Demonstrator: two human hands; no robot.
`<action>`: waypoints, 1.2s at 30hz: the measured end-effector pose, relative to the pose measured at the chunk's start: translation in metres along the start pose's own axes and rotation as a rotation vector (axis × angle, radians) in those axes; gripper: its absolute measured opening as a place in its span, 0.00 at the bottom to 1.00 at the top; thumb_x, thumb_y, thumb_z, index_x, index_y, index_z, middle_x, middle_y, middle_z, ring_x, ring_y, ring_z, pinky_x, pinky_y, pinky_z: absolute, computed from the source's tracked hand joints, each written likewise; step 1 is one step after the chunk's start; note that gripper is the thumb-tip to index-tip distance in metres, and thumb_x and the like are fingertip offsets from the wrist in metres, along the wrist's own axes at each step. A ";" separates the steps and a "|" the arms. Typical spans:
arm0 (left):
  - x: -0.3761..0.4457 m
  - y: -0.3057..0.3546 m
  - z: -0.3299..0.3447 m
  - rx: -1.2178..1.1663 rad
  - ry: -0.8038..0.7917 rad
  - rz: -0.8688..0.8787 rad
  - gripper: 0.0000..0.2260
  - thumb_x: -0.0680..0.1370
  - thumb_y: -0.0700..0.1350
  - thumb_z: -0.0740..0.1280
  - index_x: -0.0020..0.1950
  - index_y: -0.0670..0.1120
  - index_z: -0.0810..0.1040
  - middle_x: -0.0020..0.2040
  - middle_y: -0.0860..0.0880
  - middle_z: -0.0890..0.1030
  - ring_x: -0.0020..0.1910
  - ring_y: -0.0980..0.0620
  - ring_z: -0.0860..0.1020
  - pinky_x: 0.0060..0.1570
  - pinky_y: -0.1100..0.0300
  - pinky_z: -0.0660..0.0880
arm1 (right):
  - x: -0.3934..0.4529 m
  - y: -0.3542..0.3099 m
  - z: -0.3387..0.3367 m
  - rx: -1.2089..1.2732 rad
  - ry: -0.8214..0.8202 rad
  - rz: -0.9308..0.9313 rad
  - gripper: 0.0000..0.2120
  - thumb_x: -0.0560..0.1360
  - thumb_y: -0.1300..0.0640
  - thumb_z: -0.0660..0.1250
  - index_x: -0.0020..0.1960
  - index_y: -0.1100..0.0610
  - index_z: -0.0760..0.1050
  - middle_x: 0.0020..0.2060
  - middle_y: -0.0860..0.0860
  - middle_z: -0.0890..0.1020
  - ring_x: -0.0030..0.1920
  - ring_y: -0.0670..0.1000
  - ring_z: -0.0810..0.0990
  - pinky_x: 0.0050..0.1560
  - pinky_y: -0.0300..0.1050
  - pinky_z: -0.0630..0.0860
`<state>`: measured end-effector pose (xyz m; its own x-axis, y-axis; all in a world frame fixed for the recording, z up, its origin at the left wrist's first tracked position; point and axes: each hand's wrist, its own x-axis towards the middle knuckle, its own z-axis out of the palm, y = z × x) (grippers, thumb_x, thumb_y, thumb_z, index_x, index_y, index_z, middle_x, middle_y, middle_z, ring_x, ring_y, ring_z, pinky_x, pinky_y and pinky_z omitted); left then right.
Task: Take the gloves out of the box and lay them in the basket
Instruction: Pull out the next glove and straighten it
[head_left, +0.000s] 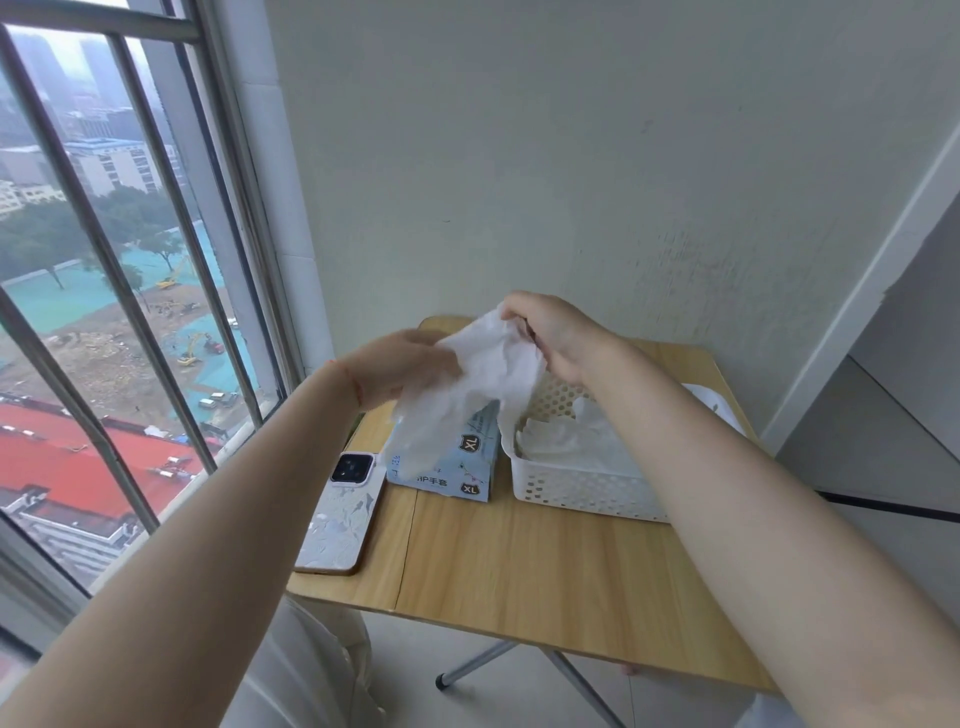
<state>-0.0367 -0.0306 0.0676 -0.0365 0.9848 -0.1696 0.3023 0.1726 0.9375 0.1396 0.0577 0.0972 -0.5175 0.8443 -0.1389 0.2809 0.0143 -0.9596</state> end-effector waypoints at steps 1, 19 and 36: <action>-0.003 -0.007 -0.003 0.002 -0.149 -0.035 0.16 0.72 0.43 0.70 0.59 0.42 0.79 0.52 0.43 0.83 0.48 0.45 0.82 0.51 0.53 0.79 | 0.000 0.001 -0.001 -0.033 0.006 -0.005 0.08 0.72 0.58 0.63 0.34 0.55 0.69 0.28 0.51 0.70 0.28 0.51 0.69 0.32 0.41 0.65; -0.004 -0.041 0.011 -0.263 -0.026 0.035 0.16 0.76 0.53 0.71 0.52 0.41 0.83 0.50 0.41 0.84 0.49 0.45 0.83 0.49 0.52 0.80 | 0.007 0.013 0.004 -0.304 0.125 -0.105 0.13 0.77 0.52 0.68 0.37 0.57 0.74 0.32 0.50 0.75 0.32 0.49 0.74 0.34 0.40 0.69; -0.004 -0.053 -0.005 -0.421 0.199 -0.014 0.14 0.79 0.47 0.68 0.57 0.36 0.79 0.46 0.40 0.80 0.40 0.45 0.79 0.47 0.50 0.78 | 0.007 0.010 0.002 -0.281 0.273 0.000 0.13 0.80 0.58 0.57 0.37 0.56 0.63 0.31 0.53 0.65 0.30 0.51 0.63 0.27 0.38 0.61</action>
<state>-0.0571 -0.0436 0.0202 -0.2325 0.9593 -0.1602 -0.1109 0.1374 0.9843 0.1378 0.0626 0.0863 -0.2939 0.9553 -0.0319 0.5110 0.1288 -0.8498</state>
